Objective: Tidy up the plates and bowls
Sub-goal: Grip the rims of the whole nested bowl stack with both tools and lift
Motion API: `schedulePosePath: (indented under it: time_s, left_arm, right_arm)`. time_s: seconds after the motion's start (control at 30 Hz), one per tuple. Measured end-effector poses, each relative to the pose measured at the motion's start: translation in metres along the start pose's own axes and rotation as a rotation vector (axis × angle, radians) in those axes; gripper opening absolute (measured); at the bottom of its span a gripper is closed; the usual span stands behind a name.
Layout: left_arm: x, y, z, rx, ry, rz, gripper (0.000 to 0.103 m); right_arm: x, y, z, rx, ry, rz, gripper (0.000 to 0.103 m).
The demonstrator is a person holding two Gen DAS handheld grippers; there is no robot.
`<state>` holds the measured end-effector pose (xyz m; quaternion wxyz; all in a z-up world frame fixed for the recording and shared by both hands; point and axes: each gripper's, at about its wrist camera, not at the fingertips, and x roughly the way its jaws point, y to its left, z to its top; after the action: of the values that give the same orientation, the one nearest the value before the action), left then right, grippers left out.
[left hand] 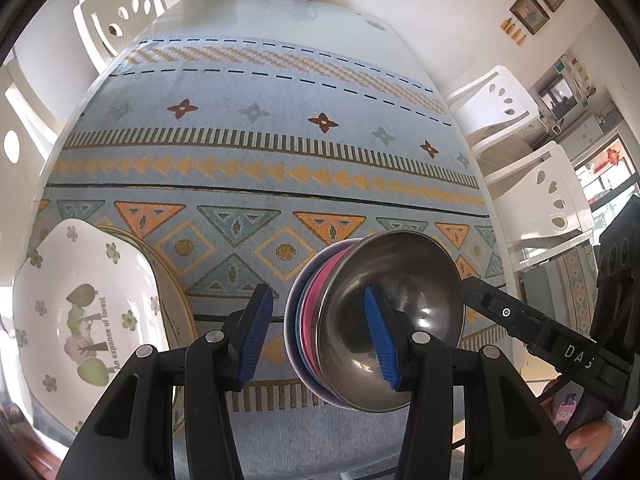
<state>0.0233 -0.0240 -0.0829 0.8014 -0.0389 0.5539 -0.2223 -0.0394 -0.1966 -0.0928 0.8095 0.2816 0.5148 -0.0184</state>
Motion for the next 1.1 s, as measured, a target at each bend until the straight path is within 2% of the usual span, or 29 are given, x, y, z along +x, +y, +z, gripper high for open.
schedulePosePath:
  time_s: [0.53, 0.67, 0.83, 1.0, 1.1]
  left_arm:
    - [0.008, 0.004, 0.003, -0.017, 0.019, 0.016, 0.046]
    - [0.023, 0.007, 0.000, -0.036, 0.060, 0.004, 0.046]
    - [0.045, 0.009, -0.007, -0.045, 0.112, 0.025, 0.046]
    - [0.055, 0.007, -0.011, -0.058, 0.147, -0.003, 0.046]
    - [0.059, 0.007, -0.014, -0.066, 0.161, -0.009, 0.046]
  right_arm:
    - [0.008, 0.006, 0.008, -0.026, 0.020, 0.012, 0.054]
    - [0.021, -0.009, 0.009, 0.017, 0.074, 0.020, 0.054]
    - [0.040, -0.031, 0.005, 0.101, 0.141, 0.031, 0.054]
    - [0.055, -0.030, 0.002, 0.104, 0.206, 0.101, 0.054]
    - [0.063, -0.029, -0.002, 0.101, 0.236, 0.111, 0.054]
